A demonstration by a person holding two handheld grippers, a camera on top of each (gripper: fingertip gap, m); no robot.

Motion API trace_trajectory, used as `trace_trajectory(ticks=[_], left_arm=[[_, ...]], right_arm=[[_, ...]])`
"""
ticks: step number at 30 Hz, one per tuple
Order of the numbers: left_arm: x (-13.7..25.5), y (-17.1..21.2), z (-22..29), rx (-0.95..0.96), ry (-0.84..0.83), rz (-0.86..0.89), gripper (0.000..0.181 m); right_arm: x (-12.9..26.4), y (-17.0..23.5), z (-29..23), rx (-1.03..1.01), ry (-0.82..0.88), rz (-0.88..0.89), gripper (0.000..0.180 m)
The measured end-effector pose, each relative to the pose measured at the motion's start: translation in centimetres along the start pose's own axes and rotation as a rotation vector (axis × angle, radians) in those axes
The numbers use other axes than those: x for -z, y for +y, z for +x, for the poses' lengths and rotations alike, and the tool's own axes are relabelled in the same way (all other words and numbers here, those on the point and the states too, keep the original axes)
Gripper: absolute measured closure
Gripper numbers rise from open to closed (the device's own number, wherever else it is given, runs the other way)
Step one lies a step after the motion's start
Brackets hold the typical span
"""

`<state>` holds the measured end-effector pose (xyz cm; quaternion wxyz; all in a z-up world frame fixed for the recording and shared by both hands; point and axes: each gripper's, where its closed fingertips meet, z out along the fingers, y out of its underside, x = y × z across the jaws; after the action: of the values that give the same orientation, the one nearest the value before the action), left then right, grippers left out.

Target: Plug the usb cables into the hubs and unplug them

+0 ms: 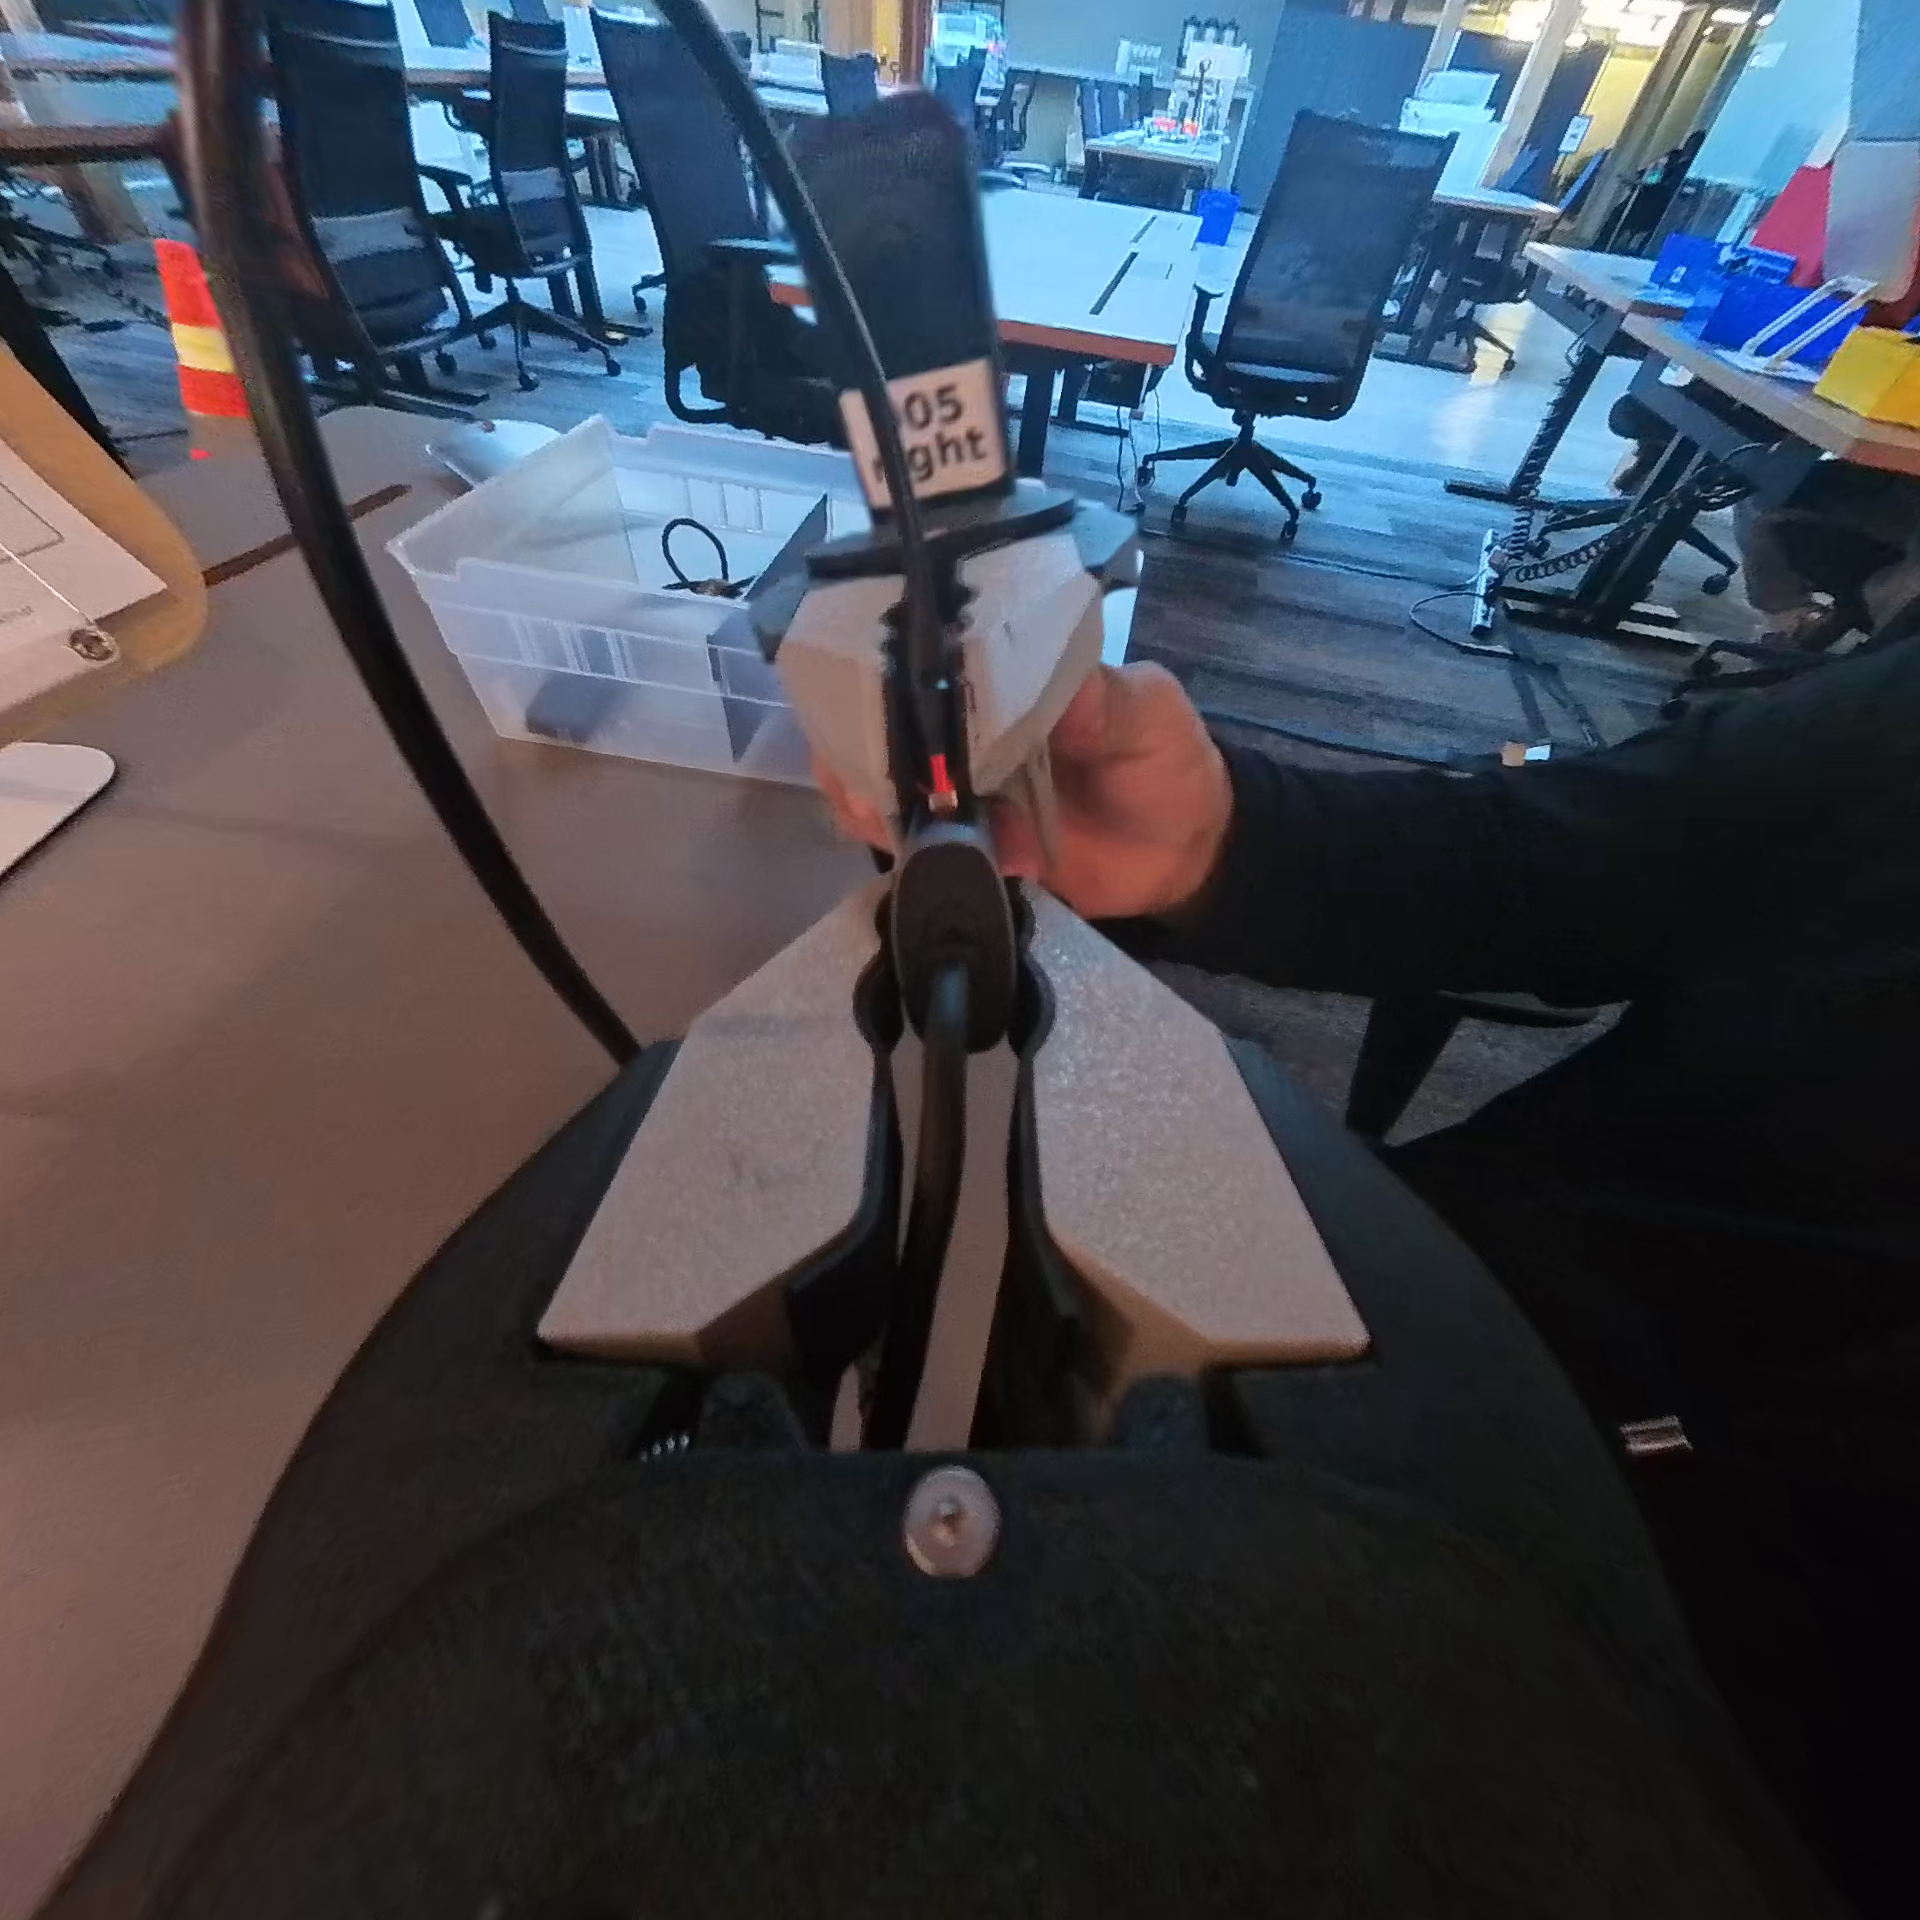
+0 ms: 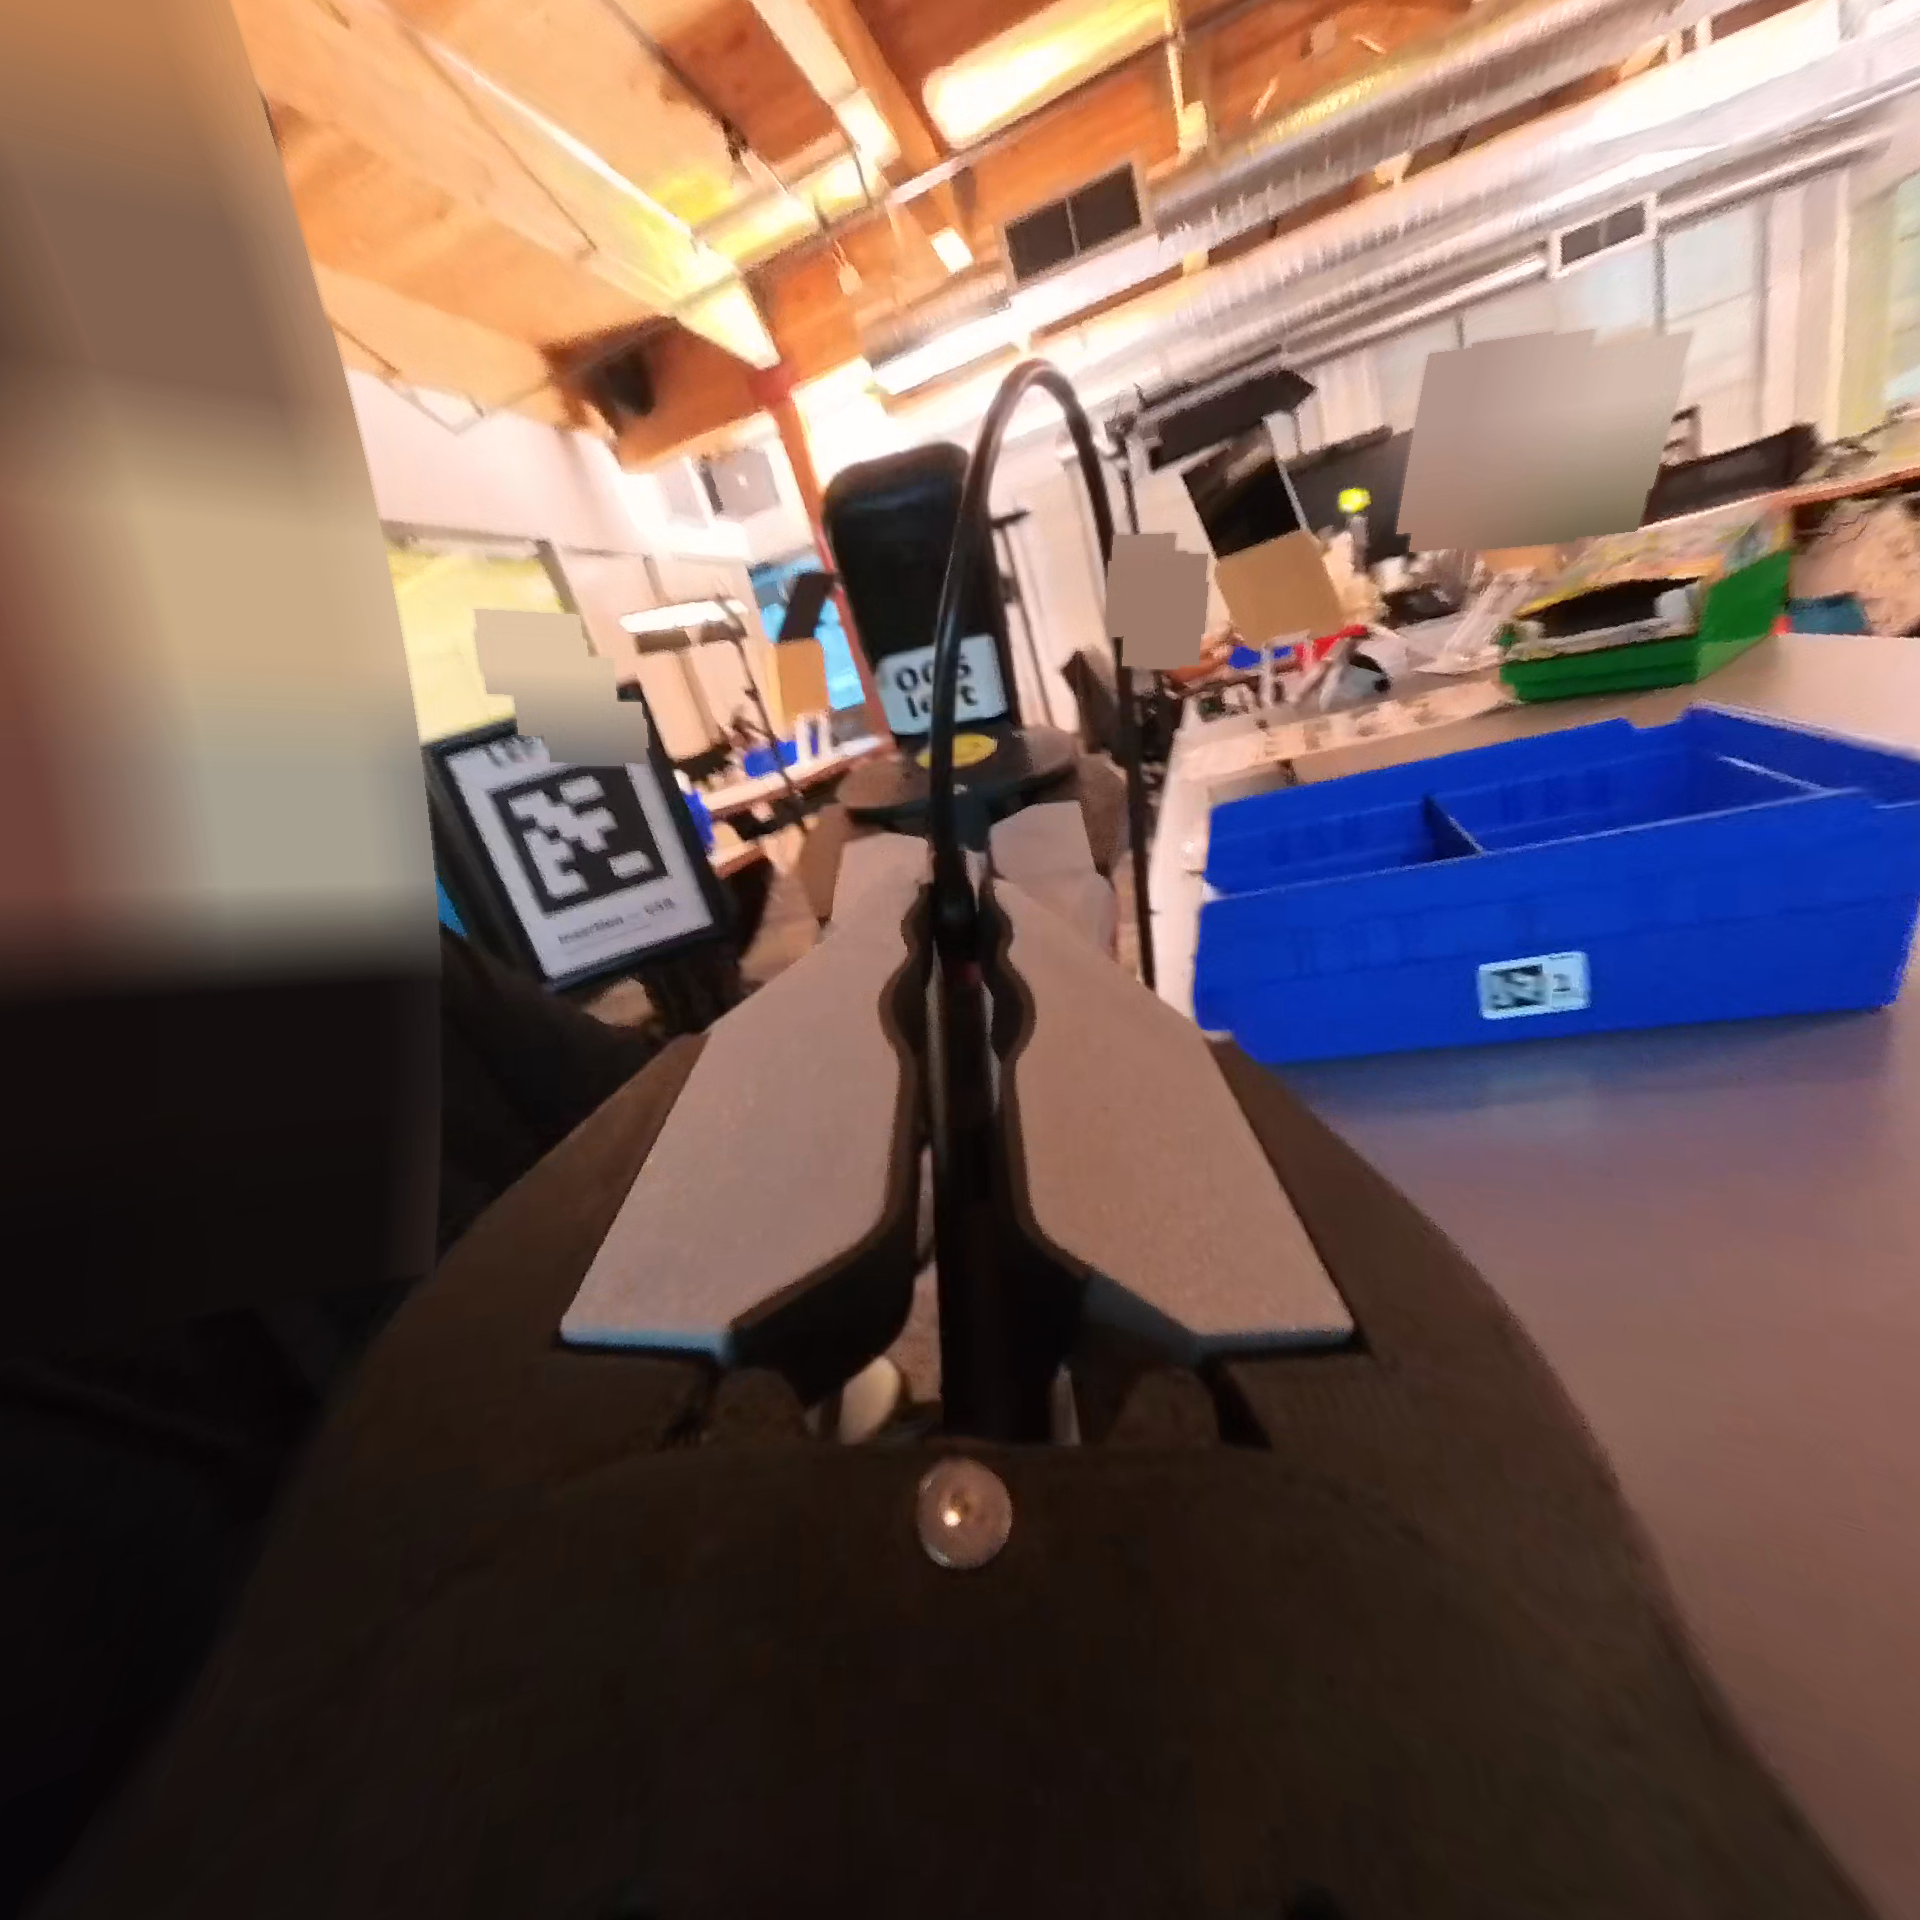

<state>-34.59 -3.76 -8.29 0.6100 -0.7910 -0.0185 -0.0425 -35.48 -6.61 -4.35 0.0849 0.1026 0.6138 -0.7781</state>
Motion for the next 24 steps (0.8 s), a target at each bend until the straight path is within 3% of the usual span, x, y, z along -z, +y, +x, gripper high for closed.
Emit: trace_trajectory(ticks=[8,24], left_arm=[[1.3,-1.0,0.4,-0.017,-0.004,0.018,0.166],[0.4,-0.3,0.5,-0.010,0.003,0.003,0.166]], right_arm=[[1.4,-0.2,0.0,0.212,0.133,-0.166,0.176],[0.8,0.5,-0.5,0.155,0.069,-0.151,0.176]])
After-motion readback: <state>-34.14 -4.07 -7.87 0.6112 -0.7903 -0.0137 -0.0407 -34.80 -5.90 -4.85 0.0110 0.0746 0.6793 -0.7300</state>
